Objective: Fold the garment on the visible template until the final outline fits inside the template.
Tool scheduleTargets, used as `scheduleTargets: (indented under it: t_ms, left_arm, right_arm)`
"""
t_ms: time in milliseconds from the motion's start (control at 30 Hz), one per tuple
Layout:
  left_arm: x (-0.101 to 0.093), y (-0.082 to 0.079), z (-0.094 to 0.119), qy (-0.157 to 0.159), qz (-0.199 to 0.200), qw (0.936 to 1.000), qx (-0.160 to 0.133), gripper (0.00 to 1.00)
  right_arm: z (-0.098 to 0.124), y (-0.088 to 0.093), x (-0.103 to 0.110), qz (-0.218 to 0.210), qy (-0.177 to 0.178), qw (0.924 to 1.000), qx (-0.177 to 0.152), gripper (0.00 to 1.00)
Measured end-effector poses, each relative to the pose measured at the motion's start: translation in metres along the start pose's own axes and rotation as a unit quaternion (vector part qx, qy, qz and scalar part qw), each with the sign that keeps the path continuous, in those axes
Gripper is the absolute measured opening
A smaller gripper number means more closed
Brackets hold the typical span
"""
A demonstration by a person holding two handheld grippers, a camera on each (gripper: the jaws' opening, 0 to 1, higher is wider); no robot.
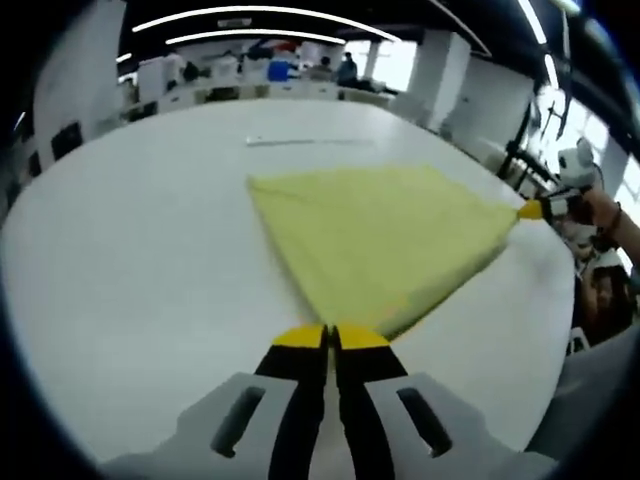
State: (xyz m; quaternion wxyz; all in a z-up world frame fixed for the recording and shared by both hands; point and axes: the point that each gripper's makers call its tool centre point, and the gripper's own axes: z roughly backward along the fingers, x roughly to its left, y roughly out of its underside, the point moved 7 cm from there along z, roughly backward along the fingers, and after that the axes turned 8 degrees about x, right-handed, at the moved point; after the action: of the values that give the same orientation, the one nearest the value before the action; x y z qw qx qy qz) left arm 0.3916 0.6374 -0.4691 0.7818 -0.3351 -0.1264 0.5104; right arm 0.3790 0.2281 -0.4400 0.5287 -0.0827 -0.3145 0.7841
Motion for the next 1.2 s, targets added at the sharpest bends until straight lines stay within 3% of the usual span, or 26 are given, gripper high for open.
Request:
scheduleTargets:
  t_ms: [233, 367, 633, 1200]
  left_arm:
    - [-0.001, 0.002, 0.002, -0.001, -0.008, 1.0, 0.005, 0.0]
    - [-0.004, 0.004, 0.008, -0.008, -0.006, 0.9999, -0.009, 0.0]
    - [-0.009, 0.018, 0.014, -0.002, 0.0, 1.0, 0.001, 0.0]
    - [-0.012, 0.03, 0.026, -0.017, 0.0, 0.9998, 0.012, 0.0]
  right_arm:
    - [-0.003, 0.012, 0.004, 0.045, -0.007, 0.9983, 0.035, 0.0]
    - [-0.006, 0.02, 0.005, 0.055, -0.002, 0.9972, 0.051, 0.0]
    - [-0.005, 0.029, 0.006, 0.039, 0.0, 0.9976, 0.058, 0.0]
    - [-0.002, 0.05, 0.019, 0.001, 0.018, 0.9983, 0.056, 0.0]
